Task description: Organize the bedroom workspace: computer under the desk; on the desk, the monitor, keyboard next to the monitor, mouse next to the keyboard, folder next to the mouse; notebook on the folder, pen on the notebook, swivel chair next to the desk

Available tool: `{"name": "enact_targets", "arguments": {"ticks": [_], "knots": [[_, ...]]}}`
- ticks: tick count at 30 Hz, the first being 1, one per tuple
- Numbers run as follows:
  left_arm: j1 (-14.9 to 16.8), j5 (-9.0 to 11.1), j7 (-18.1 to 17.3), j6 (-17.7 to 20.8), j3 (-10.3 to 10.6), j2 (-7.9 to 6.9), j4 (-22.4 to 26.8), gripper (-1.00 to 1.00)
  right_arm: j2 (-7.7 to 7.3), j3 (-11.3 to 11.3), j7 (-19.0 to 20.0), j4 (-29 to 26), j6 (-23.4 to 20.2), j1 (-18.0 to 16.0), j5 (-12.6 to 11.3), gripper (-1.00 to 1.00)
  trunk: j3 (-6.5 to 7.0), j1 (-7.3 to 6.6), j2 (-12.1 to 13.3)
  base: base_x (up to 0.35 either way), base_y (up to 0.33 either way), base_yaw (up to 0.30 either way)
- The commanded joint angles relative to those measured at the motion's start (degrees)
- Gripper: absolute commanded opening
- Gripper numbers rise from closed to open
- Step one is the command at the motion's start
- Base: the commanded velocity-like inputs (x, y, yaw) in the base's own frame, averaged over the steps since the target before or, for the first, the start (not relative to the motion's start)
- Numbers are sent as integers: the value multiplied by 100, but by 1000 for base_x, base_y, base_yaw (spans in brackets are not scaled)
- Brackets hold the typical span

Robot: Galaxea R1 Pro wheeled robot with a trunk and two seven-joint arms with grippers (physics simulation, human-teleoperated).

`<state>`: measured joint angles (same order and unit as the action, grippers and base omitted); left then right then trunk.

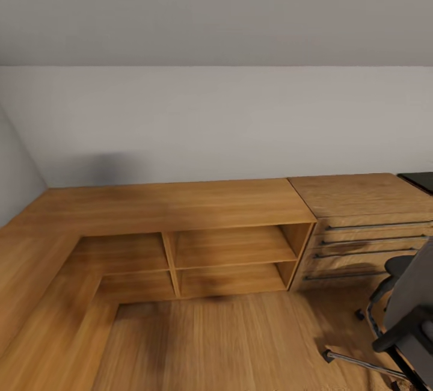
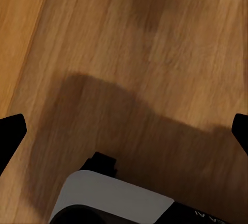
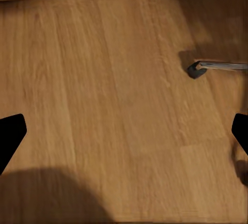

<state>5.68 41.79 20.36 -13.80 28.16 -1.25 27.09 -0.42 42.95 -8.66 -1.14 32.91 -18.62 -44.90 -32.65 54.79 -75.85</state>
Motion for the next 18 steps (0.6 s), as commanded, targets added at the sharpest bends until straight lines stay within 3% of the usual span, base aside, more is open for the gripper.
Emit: {"name": "enact_targets", "arguments": {"ticks": [1, 8, 18], "knots": [[4, 49, 38, -26, 49, -7, 7, 100, -1, 49, -53, -9, -3, -1, -2, 100, -8, 0, -3, 2, 1, -223], [4, 42, 38, -33, 49, -7, 7, 100, -2, 53, -54, -9, -3, -1, -2, 100, -24, 0, -3, 45, 107, -239], [4, 40, 38, -35, 49, -7, 7, 100, -2, 53, -54, -9, -3, -1, -3, 100, -47, 0, -3, 245, 166, -249]]}}
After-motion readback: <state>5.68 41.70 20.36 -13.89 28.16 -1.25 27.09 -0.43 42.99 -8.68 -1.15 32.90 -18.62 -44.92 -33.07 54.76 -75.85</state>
